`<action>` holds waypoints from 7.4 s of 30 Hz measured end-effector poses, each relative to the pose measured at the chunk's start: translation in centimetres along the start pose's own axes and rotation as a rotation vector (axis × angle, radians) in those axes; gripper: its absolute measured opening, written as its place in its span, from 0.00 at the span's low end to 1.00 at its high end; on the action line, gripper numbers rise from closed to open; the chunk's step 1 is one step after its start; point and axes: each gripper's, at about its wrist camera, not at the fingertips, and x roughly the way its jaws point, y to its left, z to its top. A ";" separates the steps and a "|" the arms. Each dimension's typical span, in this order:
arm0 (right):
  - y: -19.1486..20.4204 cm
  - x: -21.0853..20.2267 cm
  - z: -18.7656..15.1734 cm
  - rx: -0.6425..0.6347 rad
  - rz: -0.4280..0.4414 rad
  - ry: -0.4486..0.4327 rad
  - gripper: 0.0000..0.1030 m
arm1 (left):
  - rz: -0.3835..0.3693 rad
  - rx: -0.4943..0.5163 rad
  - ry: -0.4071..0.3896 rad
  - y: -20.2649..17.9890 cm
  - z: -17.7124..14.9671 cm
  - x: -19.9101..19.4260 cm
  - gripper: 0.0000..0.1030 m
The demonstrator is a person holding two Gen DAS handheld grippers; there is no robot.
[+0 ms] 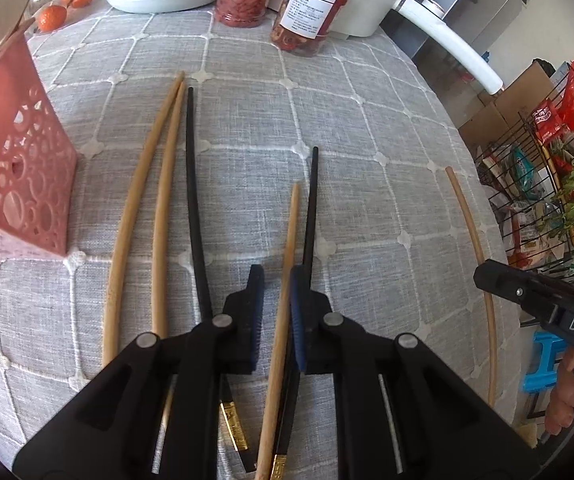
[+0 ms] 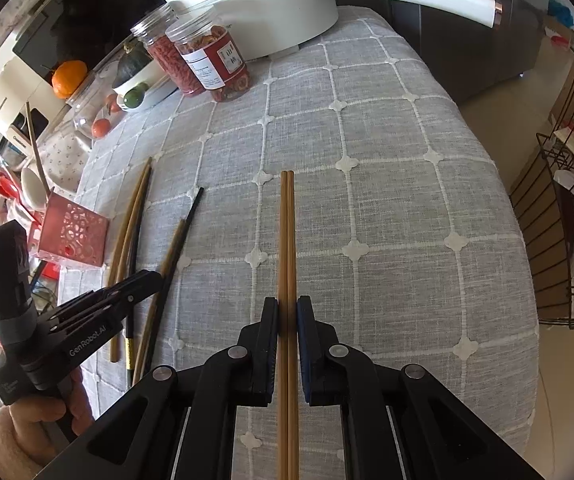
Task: Organize utensils
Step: 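Grasp a wooden chopstick with the left tool while the right tool holds the pair, then drop the chopstick into the pink basket with the left tool while the right tool carries the pair toward it, then lower the pair of wooden chopsticks into the pink basket and open the right tool, then lower the right tool and grasp a black chopstick, then grasp the other black chopstick with the left tool while the right tool holds its own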
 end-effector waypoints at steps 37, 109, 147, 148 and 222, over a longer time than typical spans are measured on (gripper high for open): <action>6.8 -8.1 -0.9 -0.136 0.112 -0.397 0.09 | 0.063 0.018 -0.688 2.0 -1.1 -21.5 0.07; 27.1 -1.5 -0.5 -0.056 0.072 -1.120 0.10 | 0.329 -0.065 -0.307 16.1 -3.9 -16.5 0.58; 11.0 -3.0 -1.8 -0.044 -0.113 -0.236 0.69 | 0.208 -0.153 -0.123 8.9 -5.5 -12.0 0.79; 10.6 -2.3 -1.7 -0.042 -0.114 -0.213 0.69 | 0.218 -0.139 -0.121 8.8 -5.4 -11.8 0.79; 3.3 0.2 -1.4 0.011 0.036 0.047 0.06 | 0.010 0.109 0.016 1.8 -3.1 -4.4 0.29</action>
